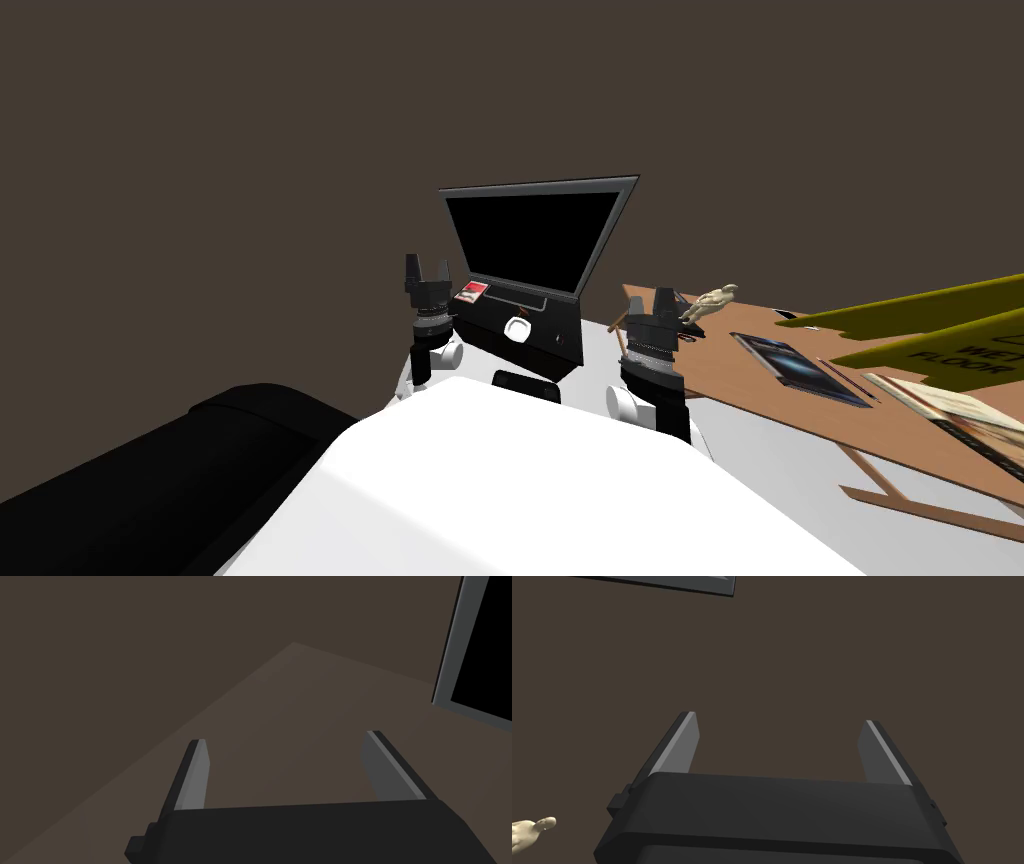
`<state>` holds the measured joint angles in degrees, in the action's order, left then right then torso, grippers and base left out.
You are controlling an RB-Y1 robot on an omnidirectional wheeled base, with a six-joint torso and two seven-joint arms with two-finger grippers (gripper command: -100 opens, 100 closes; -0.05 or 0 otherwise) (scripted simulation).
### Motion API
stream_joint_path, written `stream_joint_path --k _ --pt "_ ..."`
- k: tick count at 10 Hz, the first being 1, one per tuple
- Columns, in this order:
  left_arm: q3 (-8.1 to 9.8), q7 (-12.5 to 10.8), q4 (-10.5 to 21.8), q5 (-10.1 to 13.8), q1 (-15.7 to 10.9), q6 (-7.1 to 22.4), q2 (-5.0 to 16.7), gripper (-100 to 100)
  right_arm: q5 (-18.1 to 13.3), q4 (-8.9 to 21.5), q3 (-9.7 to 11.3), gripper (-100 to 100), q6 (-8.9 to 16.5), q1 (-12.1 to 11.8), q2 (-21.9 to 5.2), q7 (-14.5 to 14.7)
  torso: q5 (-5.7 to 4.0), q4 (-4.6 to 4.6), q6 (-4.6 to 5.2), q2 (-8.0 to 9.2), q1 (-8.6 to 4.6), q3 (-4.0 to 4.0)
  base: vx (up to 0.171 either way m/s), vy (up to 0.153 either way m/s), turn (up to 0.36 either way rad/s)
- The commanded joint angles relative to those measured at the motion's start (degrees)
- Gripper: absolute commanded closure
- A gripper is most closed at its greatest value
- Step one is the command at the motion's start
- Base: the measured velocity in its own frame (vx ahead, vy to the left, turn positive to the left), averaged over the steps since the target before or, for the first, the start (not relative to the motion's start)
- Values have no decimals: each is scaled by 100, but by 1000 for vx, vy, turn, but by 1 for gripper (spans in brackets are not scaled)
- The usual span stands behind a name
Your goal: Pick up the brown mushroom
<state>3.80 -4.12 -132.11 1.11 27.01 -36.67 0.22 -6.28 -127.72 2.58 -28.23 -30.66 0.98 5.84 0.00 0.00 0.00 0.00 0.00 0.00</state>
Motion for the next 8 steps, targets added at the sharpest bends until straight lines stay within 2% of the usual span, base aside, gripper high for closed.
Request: stream_joint_path --k 1,3,6,7,8 --pt "0 0 0 0 0 0 0 0 30 36 6 -100 85 5 -172 -8 0 0 0 0 0 0 2 8 61" --pt "0 0 0 0 0 0 0 0 95 124 15 -100 281 16 -442 -21 1 0 -1 -1 4 -1 3 20 90" --pt "-1 0 0 0 0 0 0 0 239 350 35 -100 722 36 -847 -34 2 0 -2 -2 11 -1 1 34 155" --pt "-1 0 0 0 -1 0 0 0 239 350 35 -100 746 36 -847 -34 3 0 -2 -1 12 -1 -5 19 46" --pt "0 0 0 0 0 0 0 0 295 448 45 -100 936 42 -975 -33 2 0 1 1 8 0 -11 25 118"
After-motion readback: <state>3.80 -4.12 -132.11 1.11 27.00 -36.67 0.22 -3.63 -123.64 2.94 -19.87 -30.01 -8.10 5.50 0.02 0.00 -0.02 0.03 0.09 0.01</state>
